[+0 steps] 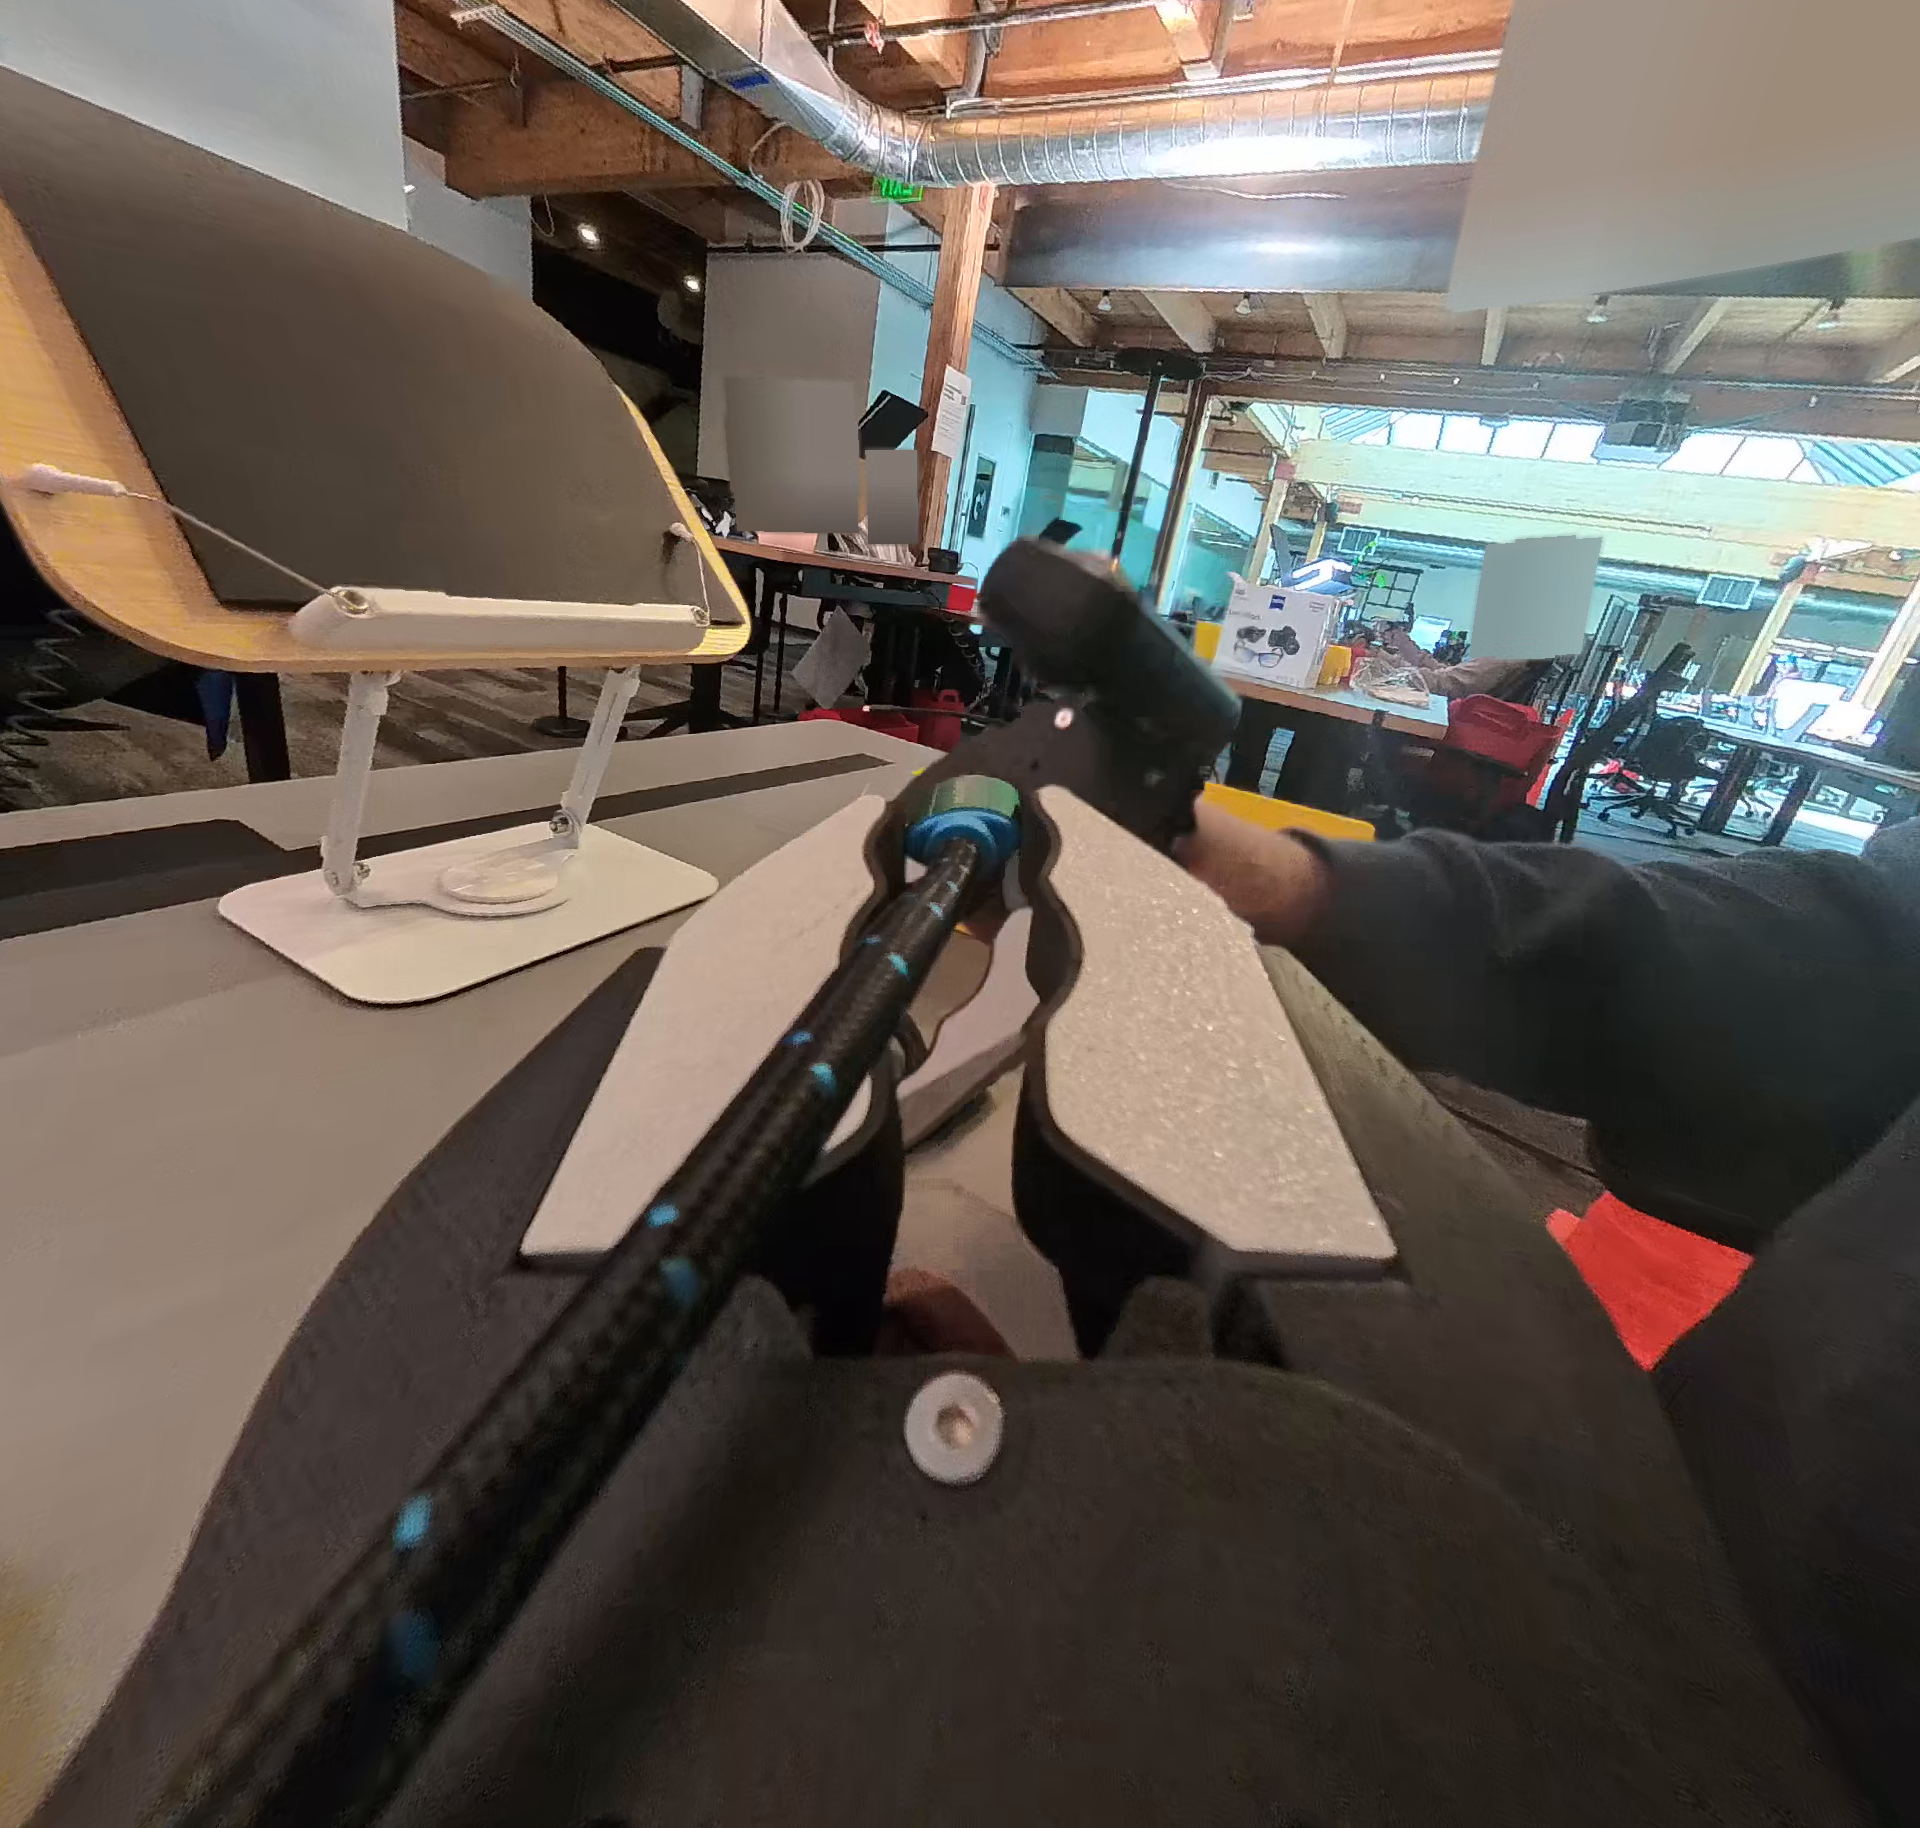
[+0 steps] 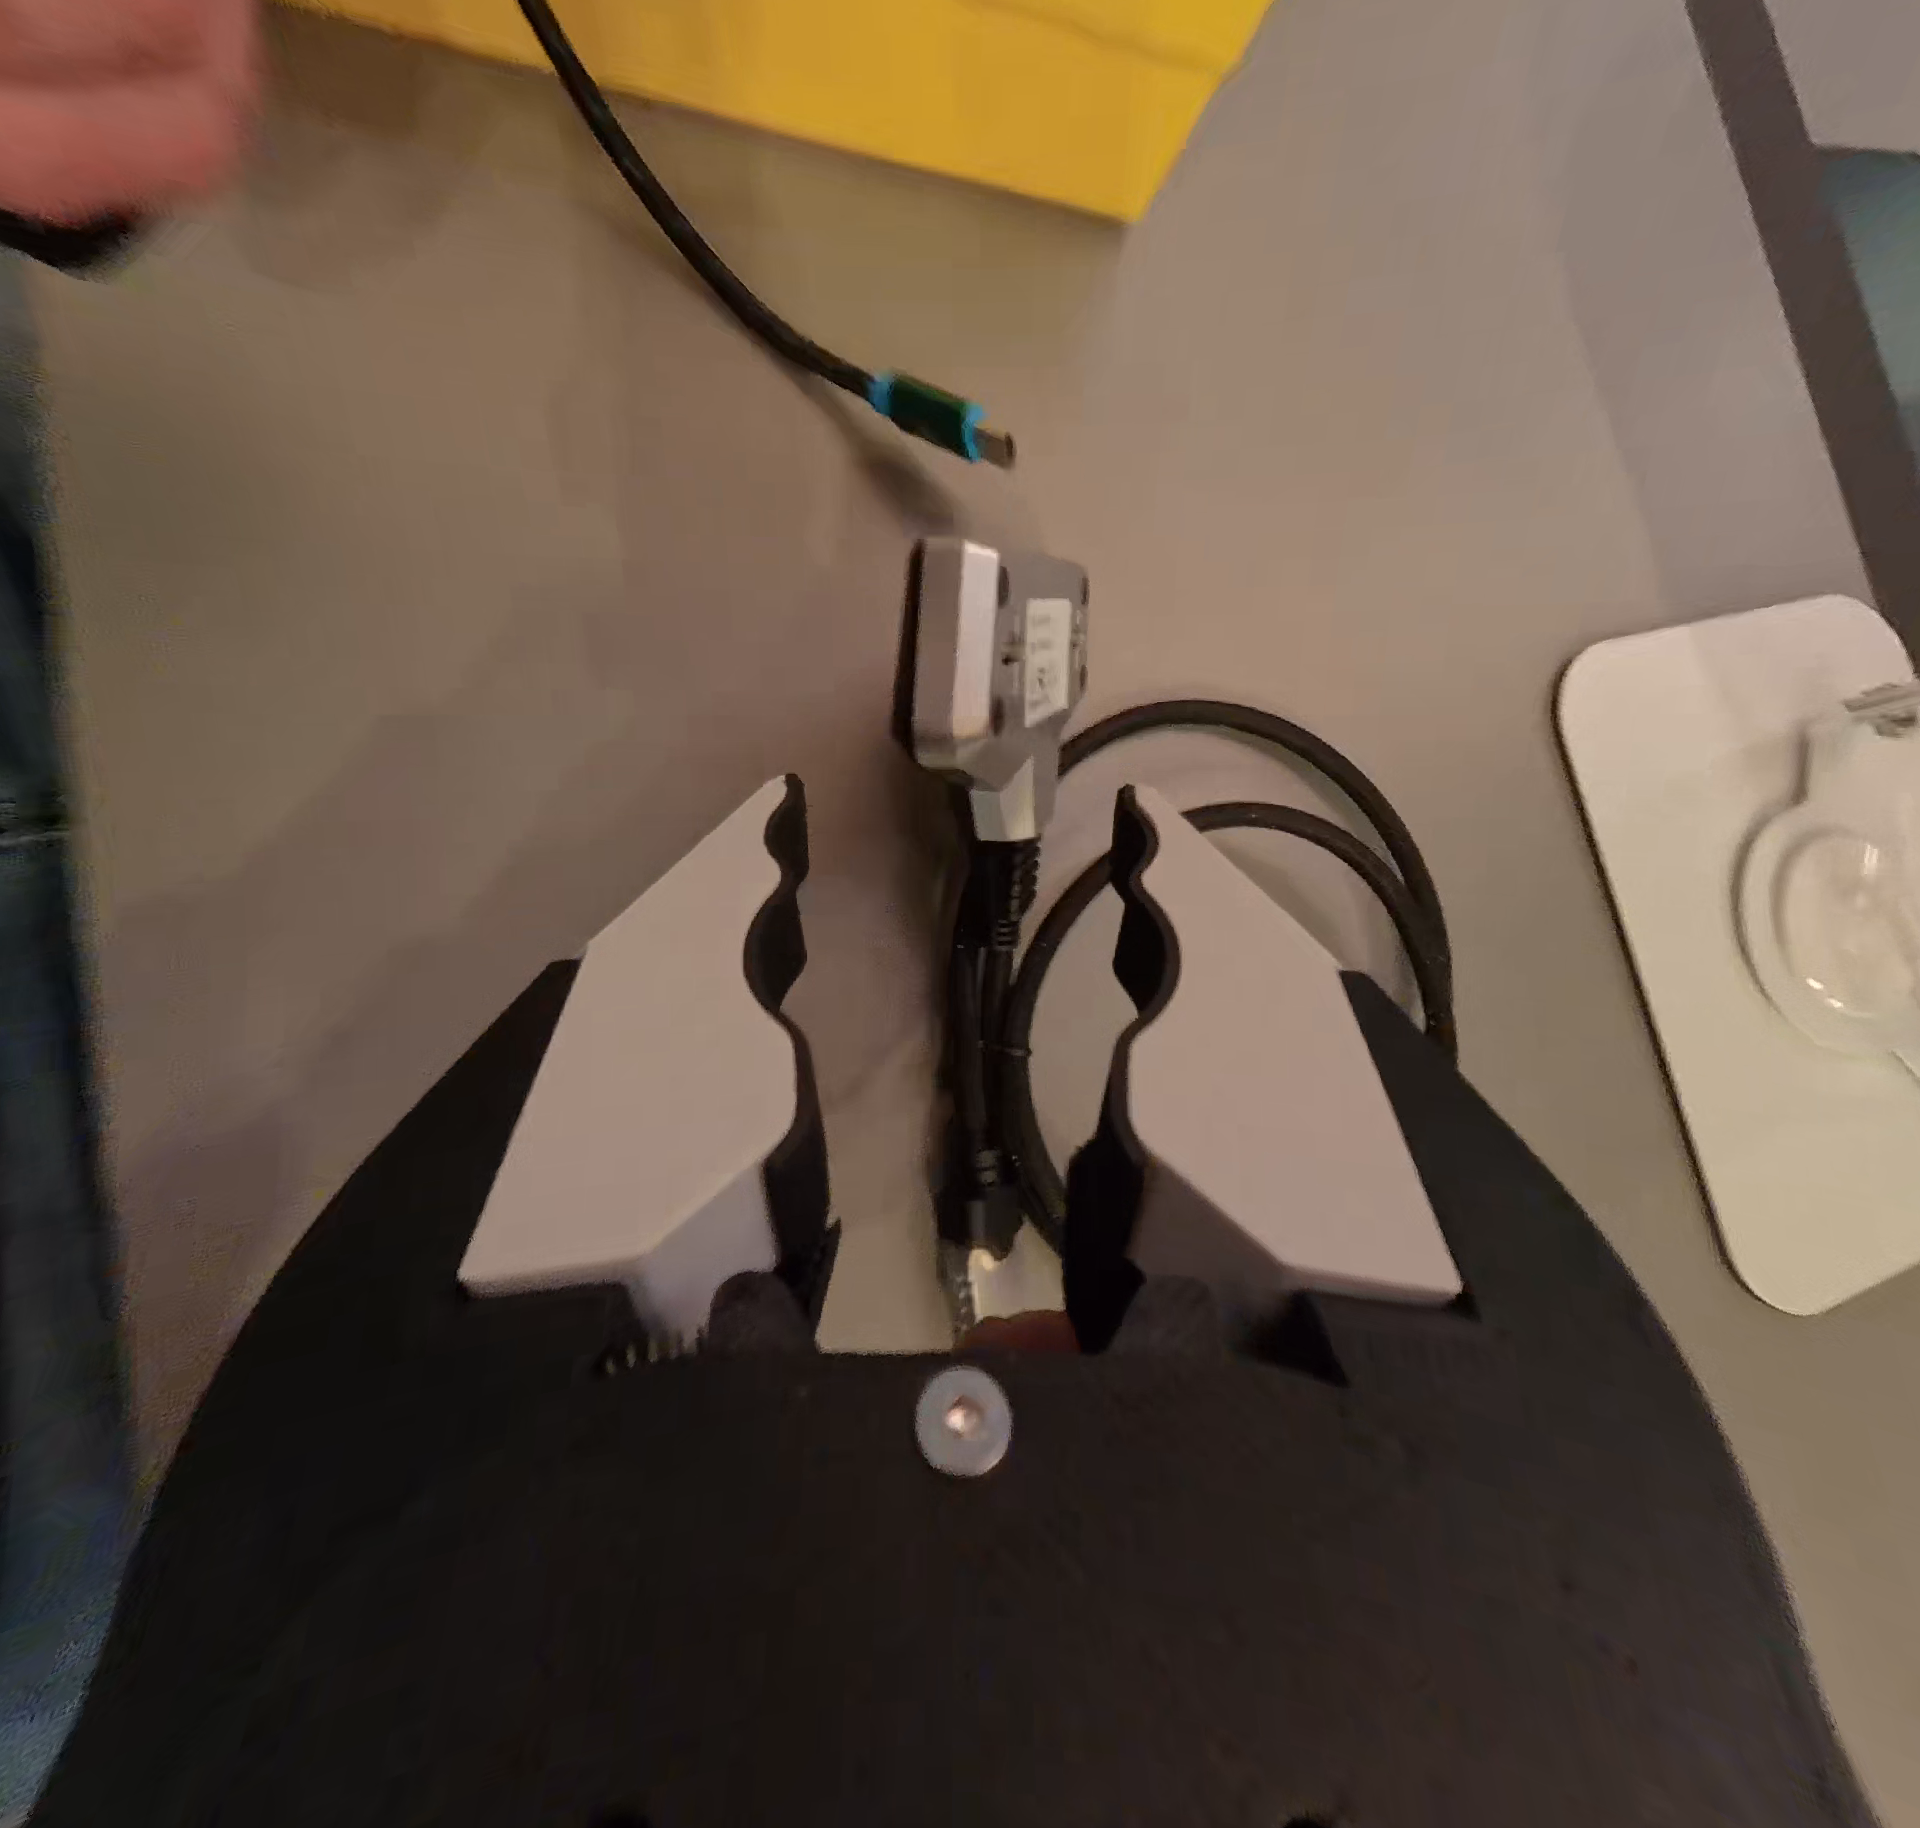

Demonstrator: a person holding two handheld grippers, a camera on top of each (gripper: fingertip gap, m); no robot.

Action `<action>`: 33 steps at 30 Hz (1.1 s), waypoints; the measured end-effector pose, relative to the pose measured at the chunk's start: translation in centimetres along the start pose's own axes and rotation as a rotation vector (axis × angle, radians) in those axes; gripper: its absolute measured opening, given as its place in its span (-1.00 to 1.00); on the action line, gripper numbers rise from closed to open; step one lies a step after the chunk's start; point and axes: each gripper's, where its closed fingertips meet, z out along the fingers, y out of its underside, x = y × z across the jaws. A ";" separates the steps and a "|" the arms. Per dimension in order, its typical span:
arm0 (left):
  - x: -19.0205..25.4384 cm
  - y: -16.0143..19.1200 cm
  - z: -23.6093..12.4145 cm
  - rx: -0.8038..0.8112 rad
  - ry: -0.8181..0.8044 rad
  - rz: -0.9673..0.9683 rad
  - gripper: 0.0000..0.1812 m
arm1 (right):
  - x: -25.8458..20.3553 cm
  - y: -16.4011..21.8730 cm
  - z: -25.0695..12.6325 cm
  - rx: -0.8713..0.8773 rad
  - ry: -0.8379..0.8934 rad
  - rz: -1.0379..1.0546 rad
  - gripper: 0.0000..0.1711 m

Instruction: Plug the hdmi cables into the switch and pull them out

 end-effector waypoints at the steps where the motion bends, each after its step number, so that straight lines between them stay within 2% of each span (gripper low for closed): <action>1: -0.1 0.0 -0.1 0.001 -0.004 0.001 -0.78 | 0.2 0.4 0.8 -0.018 0.032 -0.015 -0.32; 7: -0.8 -0.1 -0.5 0.023 -0.024 -0.019 -0.78 | 1.7 2.2 4.1 -0.111 0.178 -0.045 -0.39; 10: -1.1 -0.1 -0.6 0.030 -0.030 -0.032 -0.78 | 1.6 2.2 4.9 -0.086 0.158 -0.030 -0.73; 15: -1.6 0.1 -0.6 0.032 -0.046 -0.047 -0.78 | 2.7 1.9 4.7 -0.055 0.204 -0.058 -0.76; 23: -2.3 0.2 -0.2 0.025 -0.074 -0.066 -0.78 | 4.8 0.0 -0.2 0.019 0.371 -0.230 -0.76; 33: -3.1 0.2 2.0 -0.015 -0.135 -0.058 -0.78 | 6.3 -2.1 -6.7 -0.091 0.587 -0.540 -0.76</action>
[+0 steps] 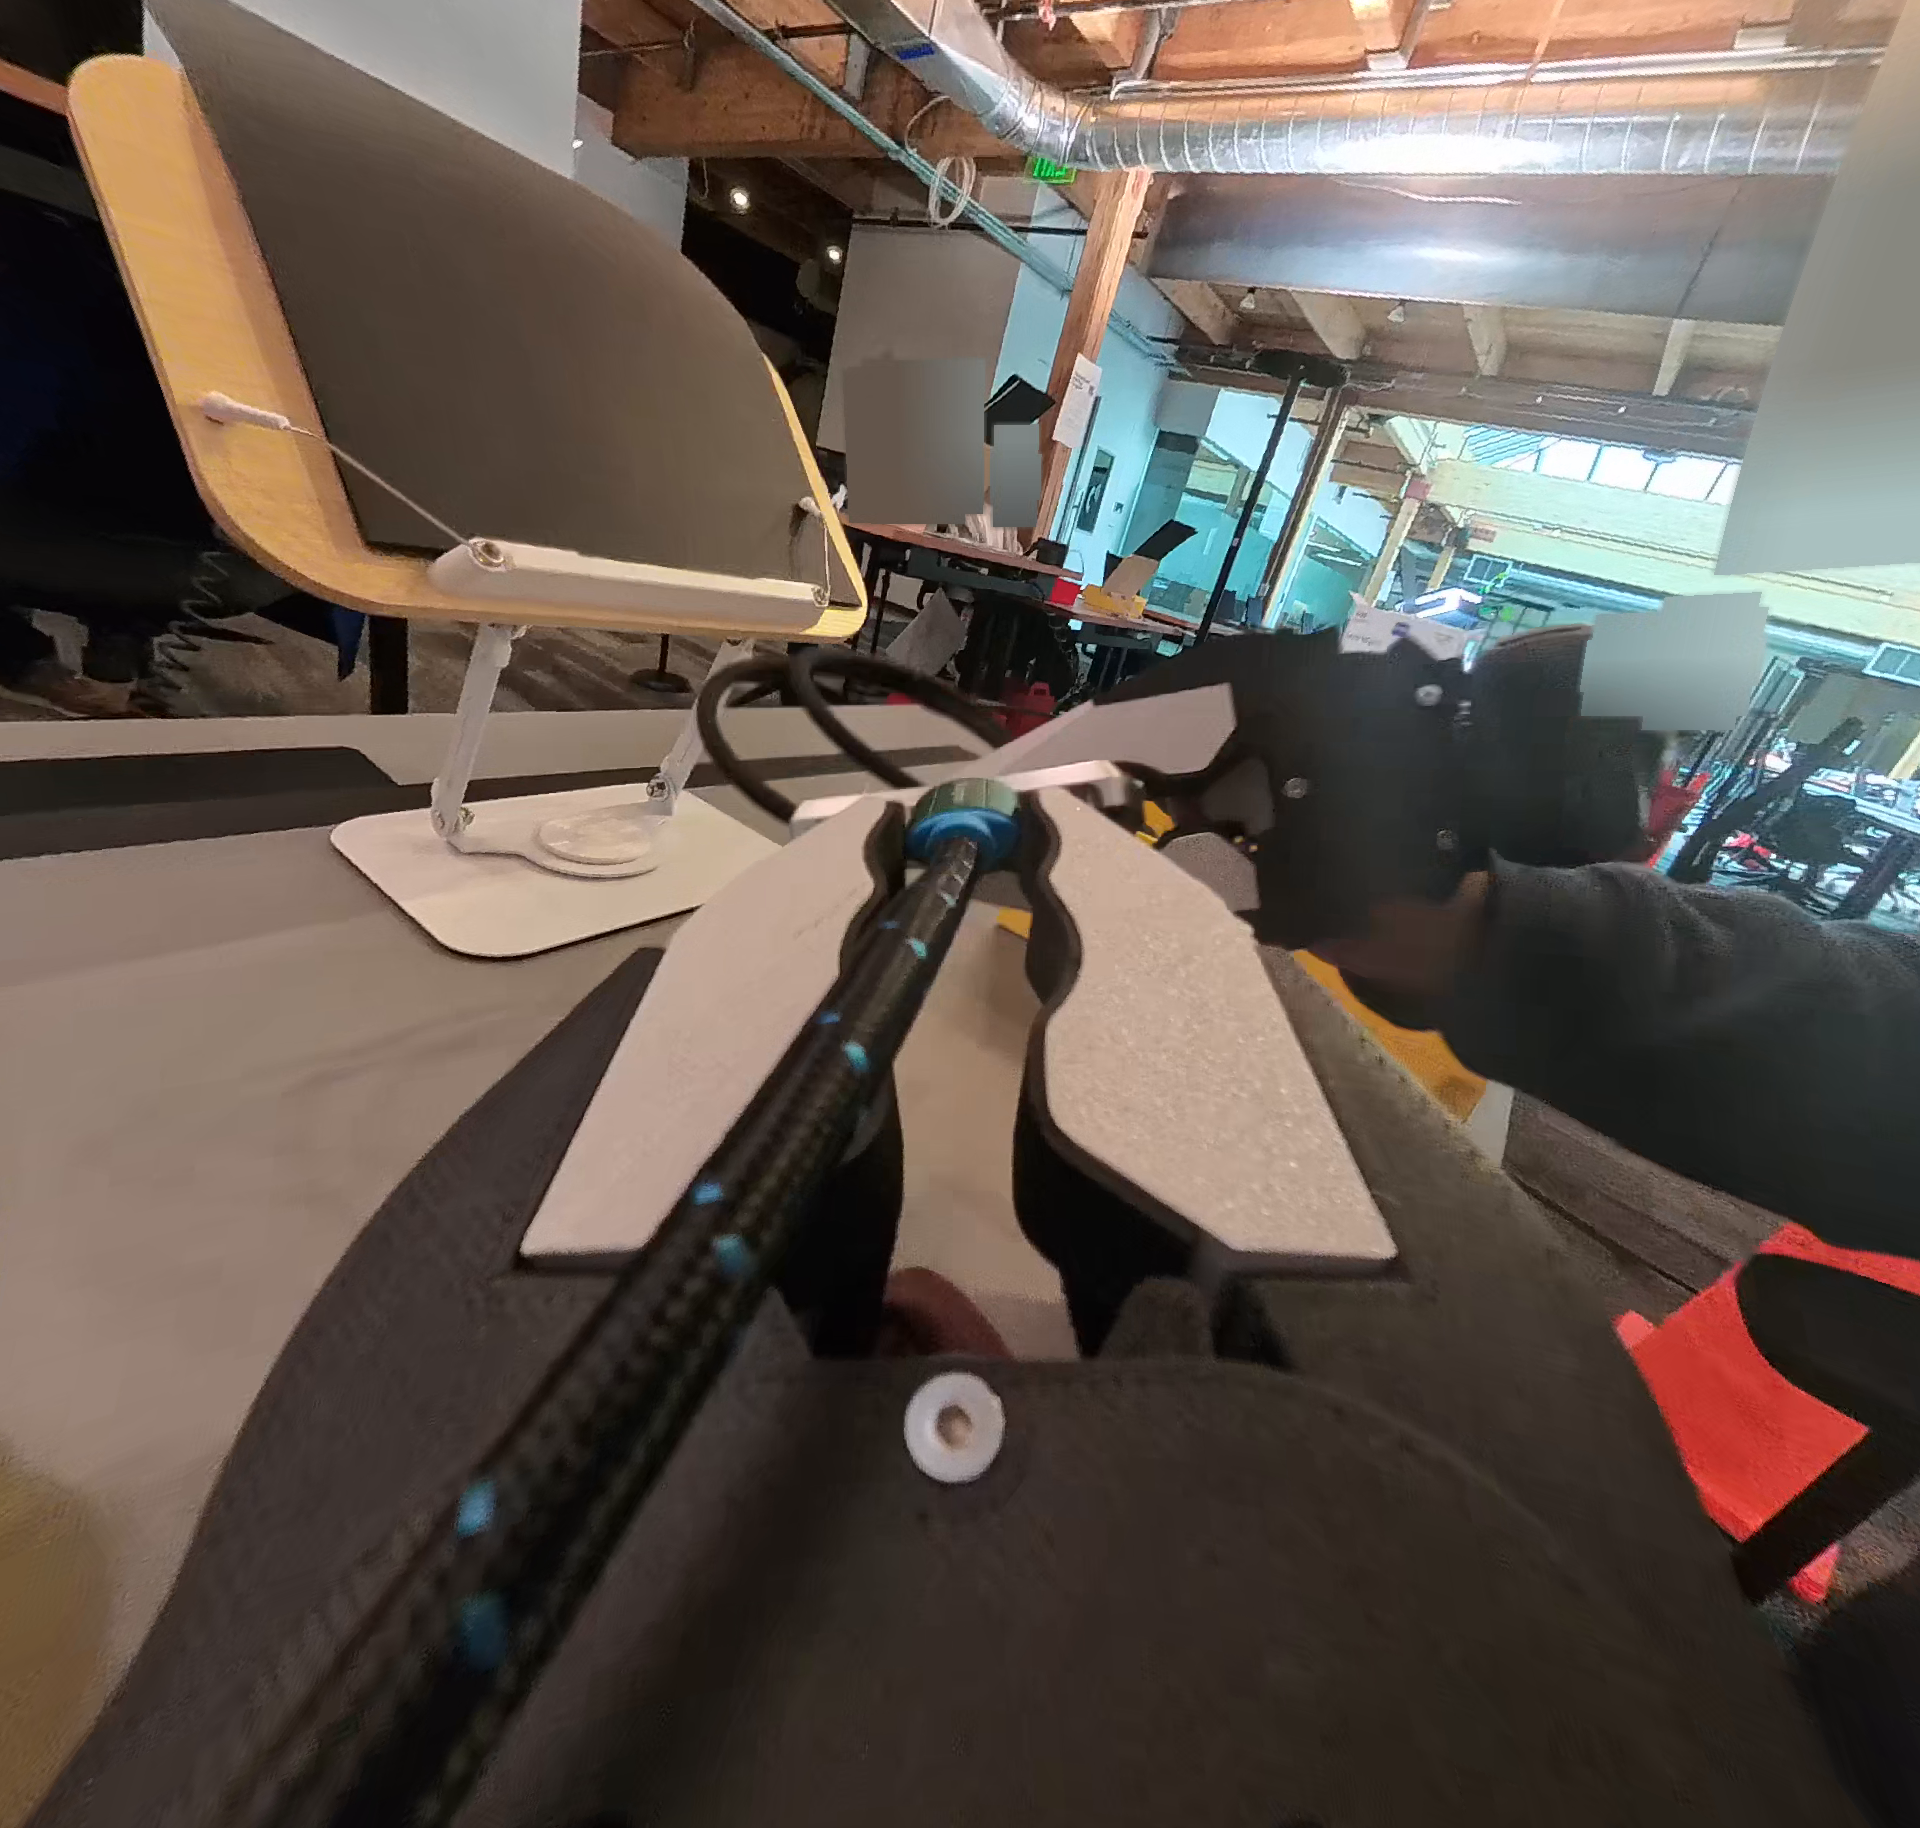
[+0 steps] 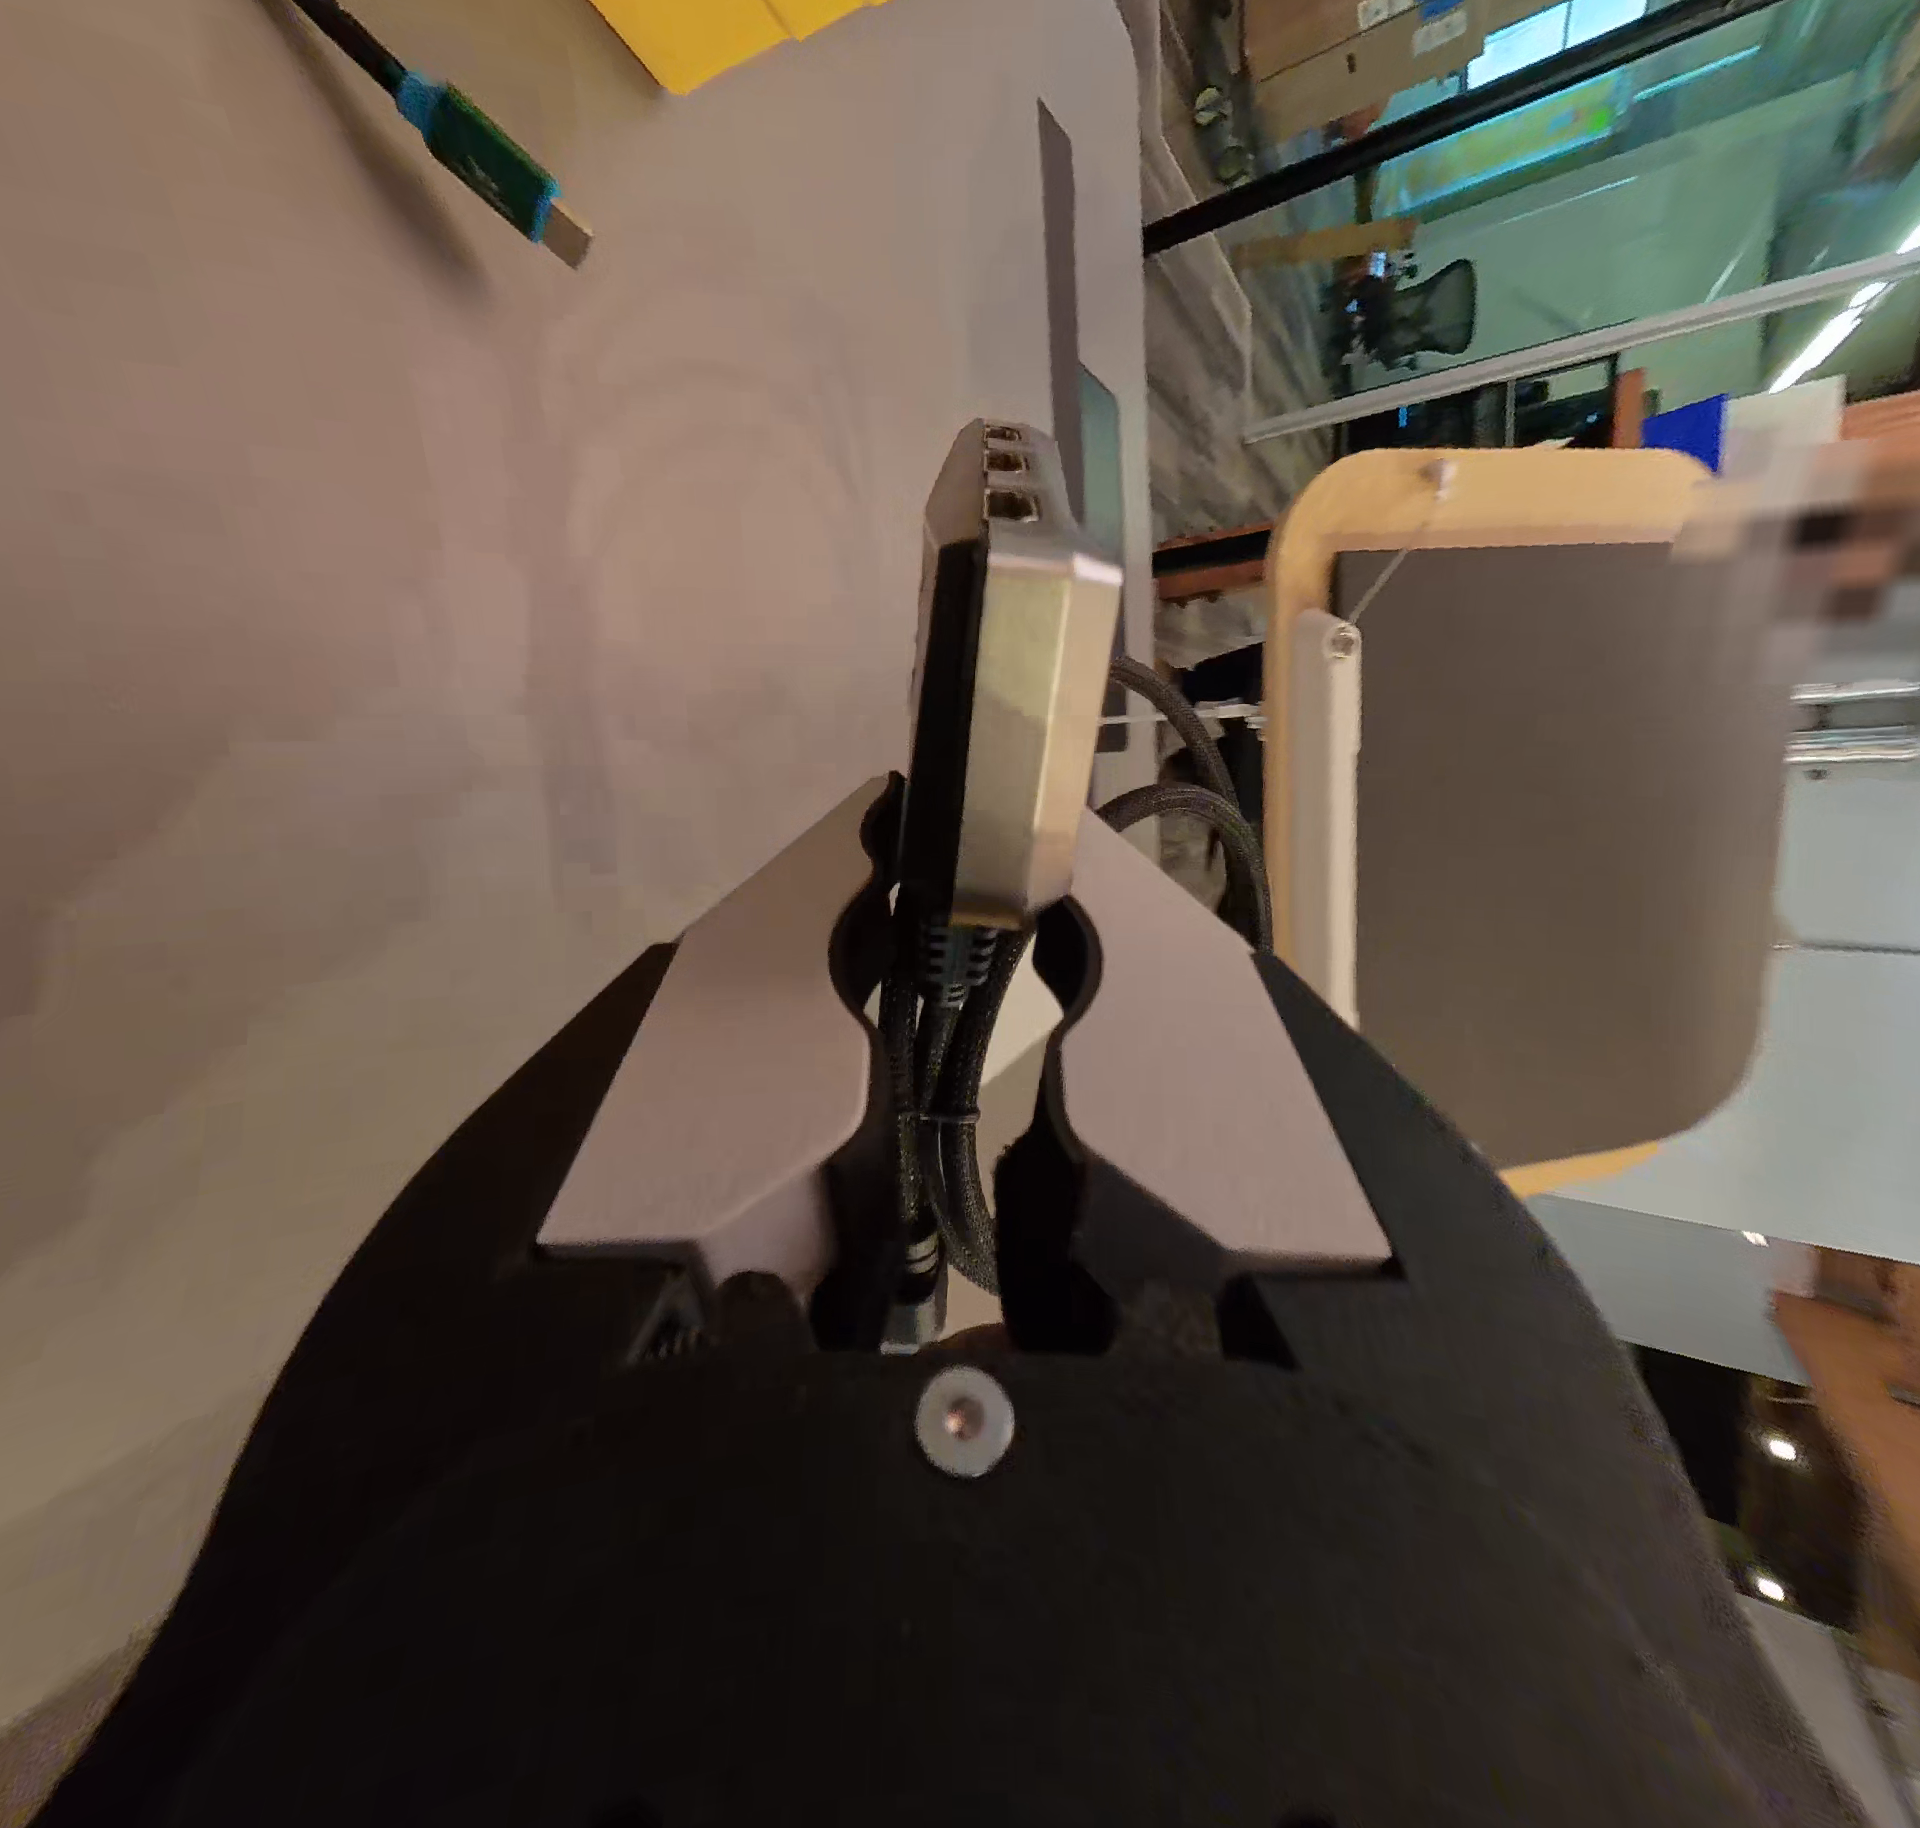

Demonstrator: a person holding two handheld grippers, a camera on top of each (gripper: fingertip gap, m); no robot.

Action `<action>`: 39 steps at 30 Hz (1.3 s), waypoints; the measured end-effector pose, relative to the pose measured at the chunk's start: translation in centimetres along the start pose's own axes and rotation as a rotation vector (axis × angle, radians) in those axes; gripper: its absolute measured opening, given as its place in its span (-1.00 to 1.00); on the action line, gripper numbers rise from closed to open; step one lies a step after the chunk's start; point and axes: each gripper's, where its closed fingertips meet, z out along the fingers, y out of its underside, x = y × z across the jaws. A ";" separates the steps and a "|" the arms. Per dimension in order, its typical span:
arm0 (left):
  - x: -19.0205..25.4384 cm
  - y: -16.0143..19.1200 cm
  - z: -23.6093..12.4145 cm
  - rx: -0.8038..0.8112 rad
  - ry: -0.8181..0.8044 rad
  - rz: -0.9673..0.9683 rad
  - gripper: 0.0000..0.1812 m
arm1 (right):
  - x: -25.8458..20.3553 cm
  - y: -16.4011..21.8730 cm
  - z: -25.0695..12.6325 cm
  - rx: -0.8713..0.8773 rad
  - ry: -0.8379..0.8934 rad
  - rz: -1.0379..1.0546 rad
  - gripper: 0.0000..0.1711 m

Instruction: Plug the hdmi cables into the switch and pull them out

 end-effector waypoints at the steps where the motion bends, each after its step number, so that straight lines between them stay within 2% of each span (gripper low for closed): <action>1: -0.1 0.0 0.2 -0.005 -0.004 0.001 -0.78 | 0.3 0.1 -0.3 -0.012 0.013 -0.026 -0.76; 14: -0.6 1.0 3.2 -0.065 -0.026 0.055 -0.78 | 2.0 0.4 -3.1 -0.058 0.052 -0.191 -0.76; 39: 1.4 0.1 4.0 -0.035 0.132 -0.016 -0.78 | 2.9 -0.6 -4.9 0.068 0.084 -0.158 -0.76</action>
